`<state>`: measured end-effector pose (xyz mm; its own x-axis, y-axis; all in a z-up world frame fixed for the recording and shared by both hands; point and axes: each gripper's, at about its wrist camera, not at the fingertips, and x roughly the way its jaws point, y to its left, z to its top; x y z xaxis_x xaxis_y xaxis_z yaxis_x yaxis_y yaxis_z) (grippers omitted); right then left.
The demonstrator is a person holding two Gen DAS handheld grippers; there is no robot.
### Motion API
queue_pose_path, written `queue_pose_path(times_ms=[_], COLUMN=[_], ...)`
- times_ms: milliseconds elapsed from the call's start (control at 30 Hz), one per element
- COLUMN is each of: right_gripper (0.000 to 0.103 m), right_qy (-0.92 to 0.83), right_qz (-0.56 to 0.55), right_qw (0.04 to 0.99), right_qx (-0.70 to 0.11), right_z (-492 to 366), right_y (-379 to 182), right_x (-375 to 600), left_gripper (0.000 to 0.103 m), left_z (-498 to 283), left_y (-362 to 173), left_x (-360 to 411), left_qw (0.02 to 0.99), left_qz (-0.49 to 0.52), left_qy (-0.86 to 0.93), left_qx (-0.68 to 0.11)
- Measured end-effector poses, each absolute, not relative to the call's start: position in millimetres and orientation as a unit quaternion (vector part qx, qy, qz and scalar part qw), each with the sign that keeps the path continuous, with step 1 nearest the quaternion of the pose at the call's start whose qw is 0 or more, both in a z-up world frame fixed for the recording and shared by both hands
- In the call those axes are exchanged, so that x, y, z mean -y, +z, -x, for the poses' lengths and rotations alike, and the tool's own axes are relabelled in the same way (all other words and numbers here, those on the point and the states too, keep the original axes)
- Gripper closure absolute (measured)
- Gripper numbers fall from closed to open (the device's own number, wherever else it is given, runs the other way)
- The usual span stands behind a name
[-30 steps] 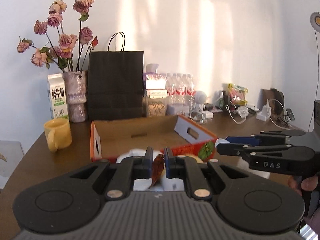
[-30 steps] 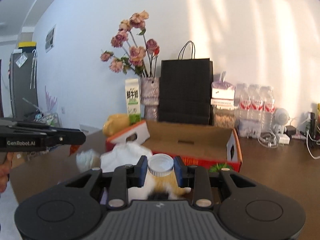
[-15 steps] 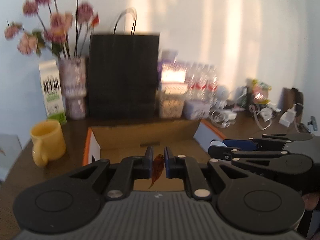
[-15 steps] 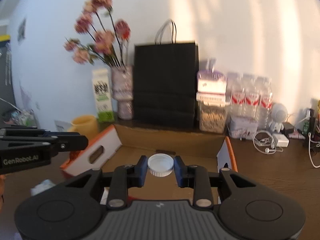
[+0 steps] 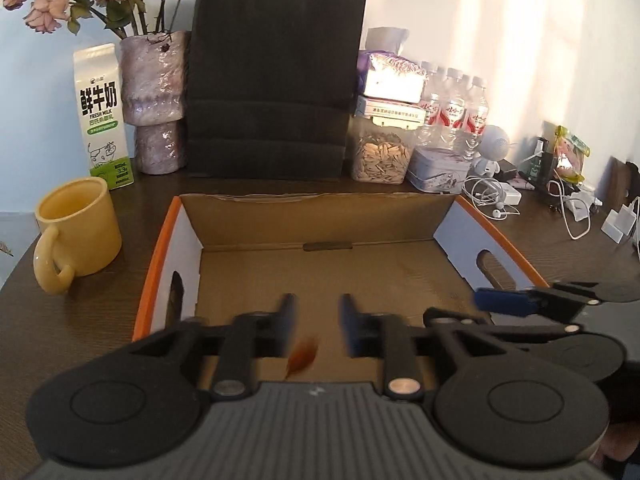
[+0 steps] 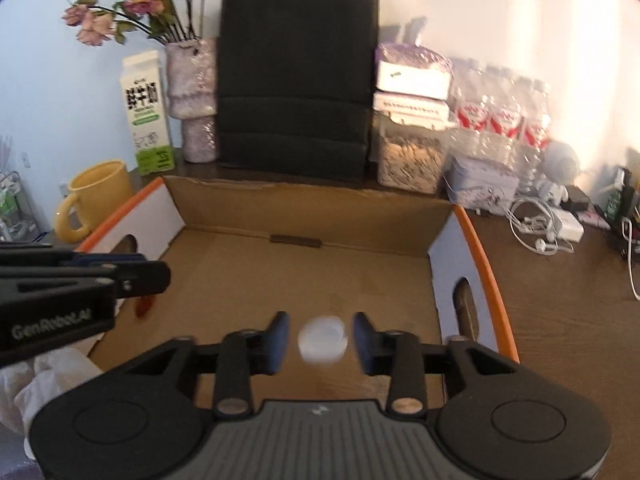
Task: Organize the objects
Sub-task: 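Carry the cap and chili into the cardboard box and open both grippers, then move the left gripper back and grasp the white cup lid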
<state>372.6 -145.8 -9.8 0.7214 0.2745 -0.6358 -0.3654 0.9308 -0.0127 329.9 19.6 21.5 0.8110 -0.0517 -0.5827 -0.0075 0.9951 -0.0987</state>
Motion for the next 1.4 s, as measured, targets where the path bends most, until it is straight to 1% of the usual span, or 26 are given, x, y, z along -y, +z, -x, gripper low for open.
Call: queue_pose_path(times_ms=[33, 67, 100, 167, 200, 600, 900, 1133, 1400], right_gripper=[0.047, 0.032, 0.017, 0.005, 0.001, 0.000, 0.000, 0.000, 0.000], right_qy=[0.172, 0.171, 0.170, 0.166, 0.165, 0.175, 0.194, 0.207, 0.217], right_qz=[0.069, 0.070, 0.070, 0.069, 0.068, 0.057, 0.074, 0.081, 0.086], right_qw=[0.925, 0.926, 0.927, 0.929, 0.930, 0.931, 0.944, 0.948, 0.945], right_qx=[-0.330, -0.329, -0.327, -0.323, -0.323, -0.314, -0.255, -0.228, -0.230], right_z=[-371.6, -370.5, -369.4, -367.8, -367.7, -353.2, -301.8, -251.8, -207.3], right_y=[-9.9, -9.5, -9.2, -8.2, -8.1, 2.8, 31.6, 38.5, 26.6], right_x=[147.1, 148.8, 150.2, 153.3, 154.2, 164.2, 190.5, 212.9, 228.7], left_gripper=[0.018, 0.008, 0.000, 0.000, 0.000, 0.000, 0.000, 0.000, 0.000], left_z=[-327.8, -326.2, -324.9, -322.7, -322.4, -300.8, -249.4, -206.4, -161.2], left_y=[20.7, 20.7, 20.9, 21.1, 21.0, 37.4, 57.7, 52.4, 32.6], left_x=[-21.7, -22.5, -22.5, -23.0, -23.6, -22.4, -33.2, -37.6, -36.1], left_qw=[0.952, 0.953, 0.955, 0.956, 0.955, 0.961, 0.972, 0.974, 0.972], left_qz=[0.050, 0.049, 0.045, 0.038, 0.039, 0.038, 0.039, 0.028, 0.009], left_qy=[-0.006, 0.004, 0.017, 0.028, 0.028, 0.028, 0.017, 0.009, -0.004], left_qx=[-0.302, -0.299, -0.294, -0.290, -0.292, -0.273, -0.231, -0.224, -0.233])
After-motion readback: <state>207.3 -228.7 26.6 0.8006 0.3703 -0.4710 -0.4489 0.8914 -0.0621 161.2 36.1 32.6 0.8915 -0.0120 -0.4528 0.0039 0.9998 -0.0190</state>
